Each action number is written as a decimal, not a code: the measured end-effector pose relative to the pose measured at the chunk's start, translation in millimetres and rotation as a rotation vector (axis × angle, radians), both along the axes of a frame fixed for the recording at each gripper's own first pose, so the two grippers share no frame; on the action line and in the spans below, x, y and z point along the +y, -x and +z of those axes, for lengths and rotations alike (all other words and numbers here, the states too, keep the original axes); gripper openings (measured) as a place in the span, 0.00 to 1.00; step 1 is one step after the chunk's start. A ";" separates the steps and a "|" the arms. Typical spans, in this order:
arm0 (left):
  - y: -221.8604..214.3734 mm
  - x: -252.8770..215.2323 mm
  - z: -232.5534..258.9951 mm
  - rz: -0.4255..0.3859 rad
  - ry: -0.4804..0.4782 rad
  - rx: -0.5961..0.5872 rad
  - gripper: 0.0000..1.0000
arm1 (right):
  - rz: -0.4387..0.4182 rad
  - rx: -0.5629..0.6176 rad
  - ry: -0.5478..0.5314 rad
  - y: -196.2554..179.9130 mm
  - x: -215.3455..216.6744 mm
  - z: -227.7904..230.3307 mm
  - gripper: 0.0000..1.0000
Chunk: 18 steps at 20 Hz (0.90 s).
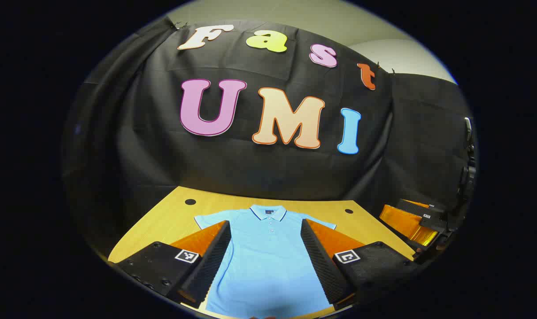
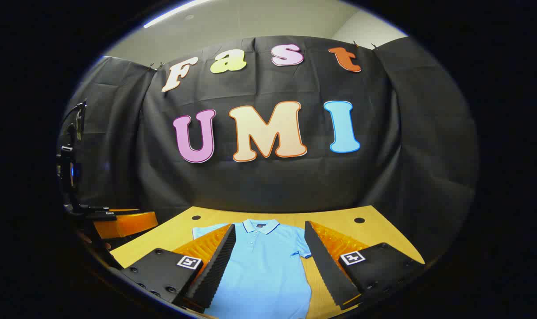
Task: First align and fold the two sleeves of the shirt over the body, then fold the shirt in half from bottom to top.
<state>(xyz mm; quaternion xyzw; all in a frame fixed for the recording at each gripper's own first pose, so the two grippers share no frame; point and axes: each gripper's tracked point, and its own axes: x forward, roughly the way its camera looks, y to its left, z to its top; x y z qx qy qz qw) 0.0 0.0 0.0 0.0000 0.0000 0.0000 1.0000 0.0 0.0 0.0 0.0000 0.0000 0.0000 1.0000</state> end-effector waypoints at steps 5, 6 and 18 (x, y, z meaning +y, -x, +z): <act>-2.3 0.1 -5.2 0.006 0.029 0.010 0.94 | 0.006 0.018 -0.013 -7.7 -6.0 -2.8 0.98; -3.7 1.2 -6.4 0.012 0.033 0.015 0.94 | 0.005 0.024 -0.021 -9.0 -8.0 -3.8 0.97; -13.9 11.0 -16.8 0.059 0.079 0.046 0.95 | 0.028 0.075 -0.003 -40.3 -15.1 -23.4 0.97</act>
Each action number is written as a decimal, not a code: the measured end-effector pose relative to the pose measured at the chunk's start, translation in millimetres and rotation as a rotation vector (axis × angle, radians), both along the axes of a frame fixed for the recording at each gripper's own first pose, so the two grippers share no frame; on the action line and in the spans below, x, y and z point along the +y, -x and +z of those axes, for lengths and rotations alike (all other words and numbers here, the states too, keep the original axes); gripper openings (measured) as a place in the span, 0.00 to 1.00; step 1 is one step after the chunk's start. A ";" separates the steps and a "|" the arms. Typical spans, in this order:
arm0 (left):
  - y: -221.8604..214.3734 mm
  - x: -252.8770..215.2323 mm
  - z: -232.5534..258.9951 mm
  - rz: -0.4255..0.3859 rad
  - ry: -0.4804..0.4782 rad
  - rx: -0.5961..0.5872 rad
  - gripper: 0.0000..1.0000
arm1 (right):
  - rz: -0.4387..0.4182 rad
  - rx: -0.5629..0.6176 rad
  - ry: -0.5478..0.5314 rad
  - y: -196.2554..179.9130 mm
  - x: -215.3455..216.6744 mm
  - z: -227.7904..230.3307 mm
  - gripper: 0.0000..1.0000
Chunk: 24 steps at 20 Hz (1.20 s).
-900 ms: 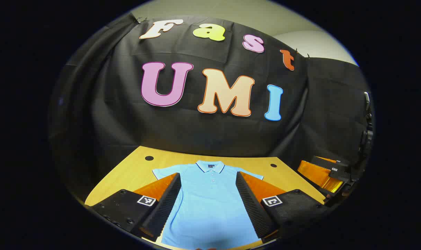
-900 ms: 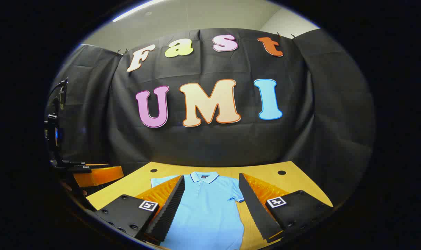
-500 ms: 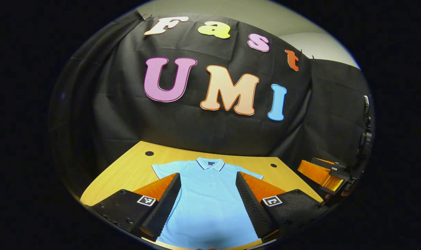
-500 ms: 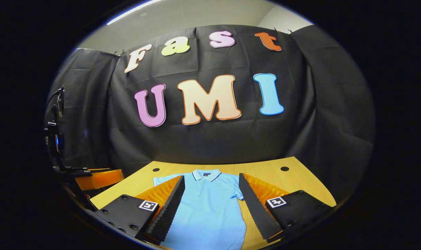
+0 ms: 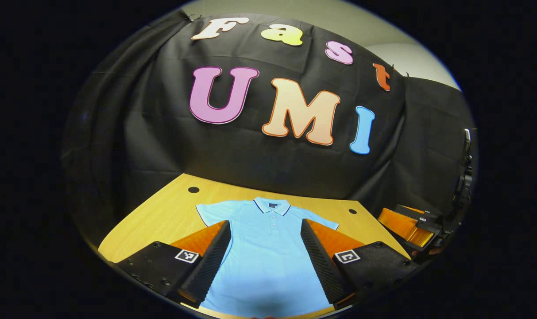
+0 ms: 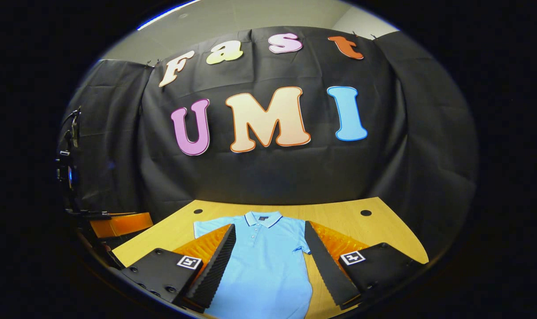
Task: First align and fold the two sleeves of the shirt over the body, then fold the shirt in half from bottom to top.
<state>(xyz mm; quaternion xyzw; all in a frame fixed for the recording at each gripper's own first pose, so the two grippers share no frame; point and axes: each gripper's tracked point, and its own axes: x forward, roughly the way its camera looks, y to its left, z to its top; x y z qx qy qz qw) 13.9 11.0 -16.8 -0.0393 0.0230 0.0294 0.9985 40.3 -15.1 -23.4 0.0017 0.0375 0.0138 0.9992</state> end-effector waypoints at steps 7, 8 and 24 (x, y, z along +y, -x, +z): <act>0.4 13.4 -16.9 0.057 0.022 0.060 0.95 | -0.034 0.095 0.024 -73.5 -41.7 -32.4 0.98; 1.0 15.9 -16.2 0.068 0.025 0.062 0.95 | -0.038 0.102 0.013 -86.1 -48.9 -35.3 0.98; -14.5 46.7 -33.8 0.214 0.084 0.118 0.95 | -0.178 0.439 0.003 -245.7 -166.2 -196.0 0.98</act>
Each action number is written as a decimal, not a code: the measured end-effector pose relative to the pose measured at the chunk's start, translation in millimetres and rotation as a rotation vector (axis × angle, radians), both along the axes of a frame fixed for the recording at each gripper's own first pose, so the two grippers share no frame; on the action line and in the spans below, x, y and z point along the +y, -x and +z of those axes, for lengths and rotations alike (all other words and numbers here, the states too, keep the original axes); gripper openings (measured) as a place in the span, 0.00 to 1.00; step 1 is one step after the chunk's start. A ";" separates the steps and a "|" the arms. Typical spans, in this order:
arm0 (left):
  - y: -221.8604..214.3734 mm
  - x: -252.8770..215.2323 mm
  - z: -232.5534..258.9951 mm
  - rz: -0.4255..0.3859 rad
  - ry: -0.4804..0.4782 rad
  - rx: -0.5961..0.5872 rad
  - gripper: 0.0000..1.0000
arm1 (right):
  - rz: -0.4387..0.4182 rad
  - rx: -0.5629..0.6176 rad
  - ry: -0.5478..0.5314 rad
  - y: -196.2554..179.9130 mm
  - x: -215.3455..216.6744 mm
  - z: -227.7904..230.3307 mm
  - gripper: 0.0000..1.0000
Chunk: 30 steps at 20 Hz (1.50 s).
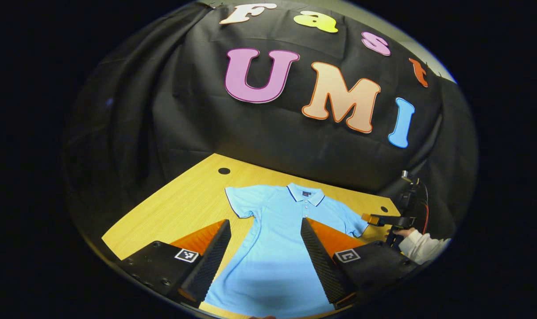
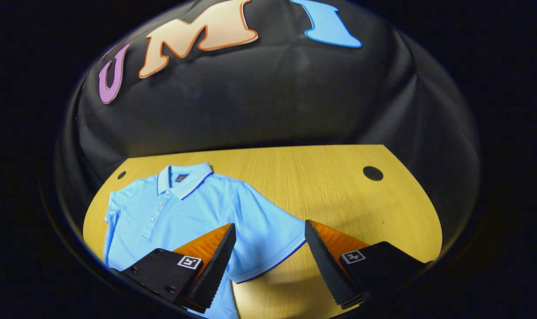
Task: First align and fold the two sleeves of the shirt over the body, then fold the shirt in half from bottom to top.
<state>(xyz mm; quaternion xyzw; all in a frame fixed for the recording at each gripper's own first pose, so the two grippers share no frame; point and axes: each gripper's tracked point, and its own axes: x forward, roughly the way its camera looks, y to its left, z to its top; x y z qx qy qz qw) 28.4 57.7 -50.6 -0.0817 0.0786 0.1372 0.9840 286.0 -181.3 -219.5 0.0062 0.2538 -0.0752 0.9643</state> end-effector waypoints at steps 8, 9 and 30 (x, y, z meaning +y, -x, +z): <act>-1.3 -12.0 -15.0 -0.019 0.024 0.028 0.95 | 0.038 0.079 0.060 -2.7 -0.7 -36.7 0.94; -2.9 -14.7 -12.9 -0.031 0.013 0.024 0.95 | 0.039 0.082 0.049 -2.9 0.9 -39.0 0.98; -4.1 -18.0 -32.7 -0.068 0.030 0.062 0.95 | 0.248 -0.148 -0.220 -40.9 130.2 20.7 0.11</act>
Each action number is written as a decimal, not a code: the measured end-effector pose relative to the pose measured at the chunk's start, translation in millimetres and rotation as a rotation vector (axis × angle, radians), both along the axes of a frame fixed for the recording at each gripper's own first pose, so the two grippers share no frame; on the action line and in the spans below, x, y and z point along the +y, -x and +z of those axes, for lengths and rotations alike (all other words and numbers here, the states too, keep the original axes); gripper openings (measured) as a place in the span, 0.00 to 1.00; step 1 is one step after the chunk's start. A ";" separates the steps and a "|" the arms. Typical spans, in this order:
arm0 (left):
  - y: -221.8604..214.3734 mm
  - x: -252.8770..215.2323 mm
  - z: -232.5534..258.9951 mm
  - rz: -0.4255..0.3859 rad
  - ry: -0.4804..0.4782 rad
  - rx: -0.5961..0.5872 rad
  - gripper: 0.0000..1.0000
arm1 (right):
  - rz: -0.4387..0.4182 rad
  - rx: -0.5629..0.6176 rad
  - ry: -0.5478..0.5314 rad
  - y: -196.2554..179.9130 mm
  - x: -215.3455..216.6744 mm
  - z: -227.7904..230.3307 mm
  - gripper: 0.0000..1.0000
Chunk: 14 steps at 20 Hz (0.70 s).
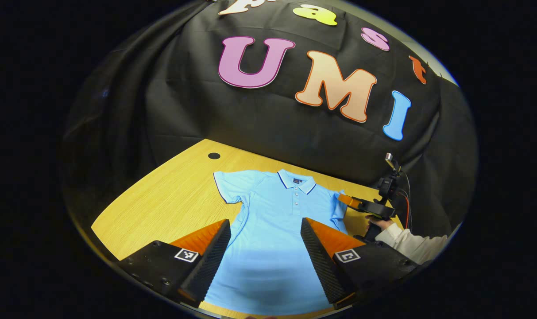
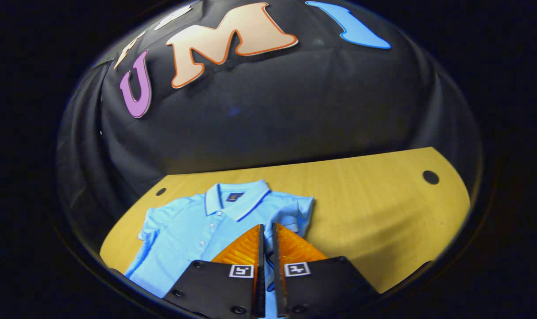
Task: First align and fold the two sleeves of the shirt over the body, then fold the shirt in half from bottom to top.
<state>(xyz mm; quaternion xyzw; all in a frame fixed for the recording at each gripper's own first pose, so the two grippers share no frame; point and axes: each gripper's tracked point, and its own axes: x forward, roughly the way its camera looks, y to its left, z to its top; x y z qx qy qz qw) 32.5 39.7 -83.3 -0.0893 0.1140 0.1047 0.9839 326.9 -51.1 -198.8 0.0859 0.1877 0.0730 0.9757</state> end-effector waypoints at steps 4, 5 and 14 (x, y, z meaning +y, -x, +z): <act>-3.6 1.8 -6.0 -0.011 0.013 0.011 0.95 | 0.087 0.021 -0.095 7.8 39.5 -1.5 0.43; -6.3 3.6 -7.6 -0.013 0.017 0.012 0.95 | 0.089 0.027 -0.082 9.8 38.7 -1.9 0.61; -80.0 67.5 -16.6 -0.013 -0.012 0.013 0.95 | 0.075 0.031 0.087 73.9 22.3 9.1 0.98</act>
